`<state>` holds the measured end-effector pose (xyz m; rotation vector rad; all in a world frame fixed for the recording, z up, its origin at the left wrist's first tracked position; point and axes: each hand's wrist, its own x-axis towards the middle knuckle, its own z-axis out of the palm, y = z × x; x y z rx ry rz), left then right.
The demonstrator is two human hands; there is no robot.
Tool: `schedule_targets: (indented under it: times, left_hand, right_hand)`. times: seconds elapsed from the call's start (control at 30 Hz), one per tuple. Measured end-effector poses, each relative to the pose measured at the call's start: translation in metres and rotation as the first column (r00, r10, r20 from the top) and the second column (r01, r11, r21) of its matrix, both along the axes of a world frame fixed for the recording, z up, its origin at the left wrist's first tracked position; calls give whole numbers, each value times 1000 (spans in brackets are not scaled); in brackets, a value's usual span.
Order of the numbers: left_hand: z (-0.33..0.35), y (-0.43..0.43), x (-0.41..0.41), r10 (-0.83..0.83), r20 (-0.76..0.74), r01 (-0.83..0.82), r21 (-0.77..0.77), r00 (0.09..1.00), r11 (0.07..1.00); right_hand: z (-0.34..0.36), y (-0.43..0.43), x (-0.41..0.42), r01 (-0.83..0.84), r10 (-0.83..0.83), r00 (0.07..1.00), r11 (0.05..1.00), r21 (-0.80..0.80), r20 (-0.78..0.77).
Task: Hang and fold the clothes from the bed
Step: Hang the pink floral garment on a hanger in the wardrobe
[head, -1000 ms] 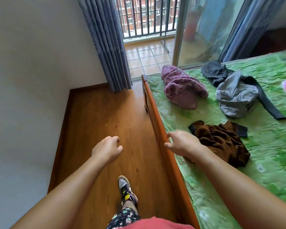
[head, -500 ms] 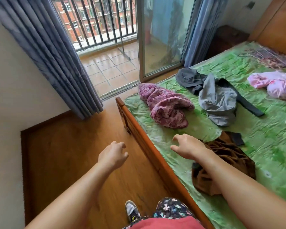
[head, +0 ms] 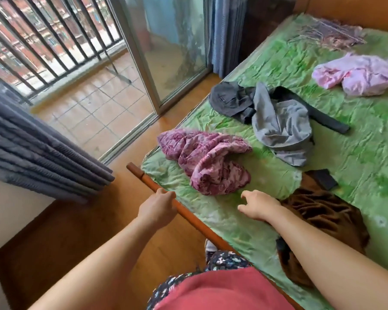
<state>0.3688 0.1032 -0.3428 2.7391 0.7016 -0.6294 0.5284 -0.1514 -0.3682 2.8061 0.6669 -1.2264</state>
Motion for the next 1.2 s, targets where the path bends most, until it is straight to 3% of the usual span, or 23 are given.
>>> schedule_targets:
  times: [0.17,0.37,0.6,0.77,0.9,1.0,1.1,1.2]
  left_hand:
    - [-3,41,77,-99,-29,98,-17,995,995]
    - [-36,77,170,-342,-65,337,-75,937,938]
    - [-83,87,242,-629,-146,599,-205,764,774]
    - [-118,74,290,-672,-38,658,-167,740,734]
    - [-153,70,356,-662,50,664,-42,748,747]
    - [-188,75,394,-668,-43,669,13,743,744]
    - [-220,80,406,-567,-247,543,-164,786,823]
    - [-241,85,393,-618,-241,591,-180,748,786]
  right_hand:
    - [-7,31,51,83,-83,997,996,-7,-1]
    - [-31,53,81,222,-223,975,974,-45,-21]
    - [-70,79,67,509,-515,853,857,-81,-86]
    - [-106,91,83,596,-605,792,795,-111,-84]
    - [-144,102,144,694,-694,719,716,70,-29]
    - [-169,112,196,776,-788,615,604,181,-7]
    - [-202,122,227,879,-874,469,447,169,-125]
    - [-218,137,219,940,-901,342,321,118,-266]
